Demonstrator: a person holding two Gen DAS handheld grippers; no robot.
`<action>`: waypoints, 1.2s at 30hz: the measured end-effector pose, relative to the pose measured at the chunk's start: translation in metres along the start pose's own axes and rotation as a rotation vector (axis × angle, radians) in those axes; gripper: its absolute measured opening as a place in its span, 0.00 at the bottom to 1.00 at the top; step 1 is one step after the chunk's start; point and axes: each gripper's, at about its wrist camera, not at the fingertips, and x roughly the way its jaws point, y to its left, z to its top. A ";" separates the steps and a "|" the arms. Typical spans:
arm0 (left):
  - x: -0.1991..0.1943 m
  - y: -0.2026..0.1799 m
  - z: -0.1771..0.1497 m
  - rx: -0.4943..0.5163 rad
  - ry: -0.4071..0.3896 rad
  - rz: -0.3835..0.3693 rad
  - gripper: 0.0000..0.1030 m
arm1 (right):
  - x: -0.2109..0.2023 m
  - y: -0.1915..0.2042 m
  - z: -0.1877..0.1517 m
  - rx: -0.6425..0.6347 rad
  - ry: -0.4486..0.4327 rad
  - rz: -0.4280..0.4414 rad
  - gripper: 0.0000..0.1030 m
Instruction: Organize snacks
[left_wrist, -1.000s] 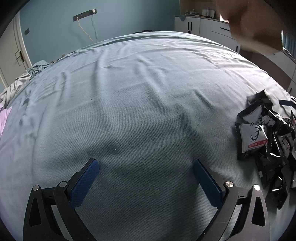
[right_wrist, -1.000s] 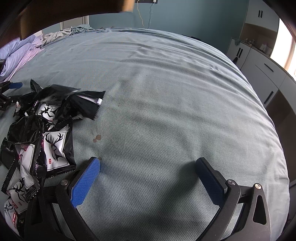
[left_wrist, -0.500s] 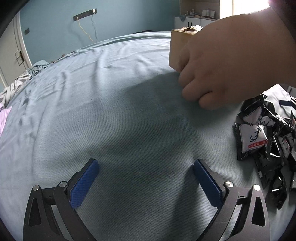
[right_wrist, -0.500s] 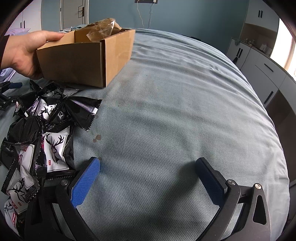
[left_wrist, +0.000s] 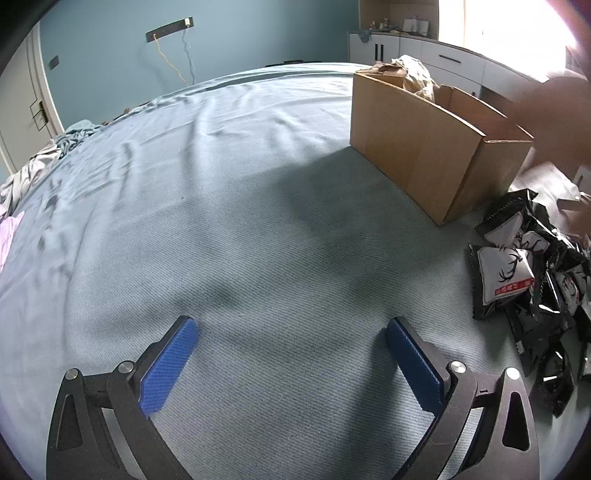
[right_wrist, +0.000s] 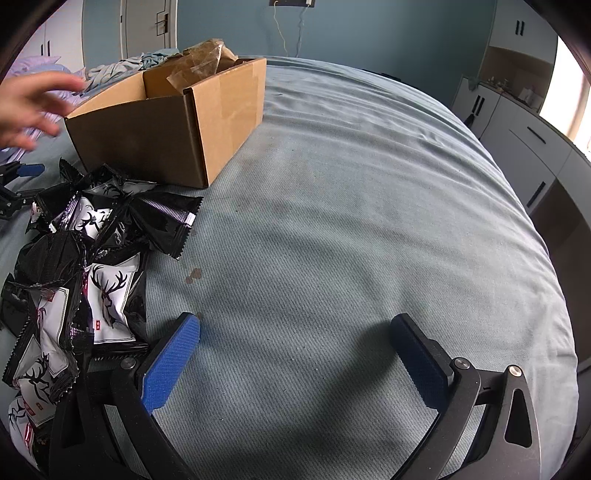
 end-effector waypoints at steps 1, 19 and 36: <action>0.000 0.000 0.000 0.000 0.000 0.001 1.00 | 0.000 0.000 0.000 0.000 0.000 0.000 1.00; 0.000 0.000 0.000 -0.002 -0.001 -0.003 1.00 | 0.000 0.000 0.000 0.000 0.000 -0.002 1.00; 0.011 -0.009 0.024 0.088 0.127 -0.016 1.00 | 0.003 -0.007 0.013 0.027 0.089 0.027 1.00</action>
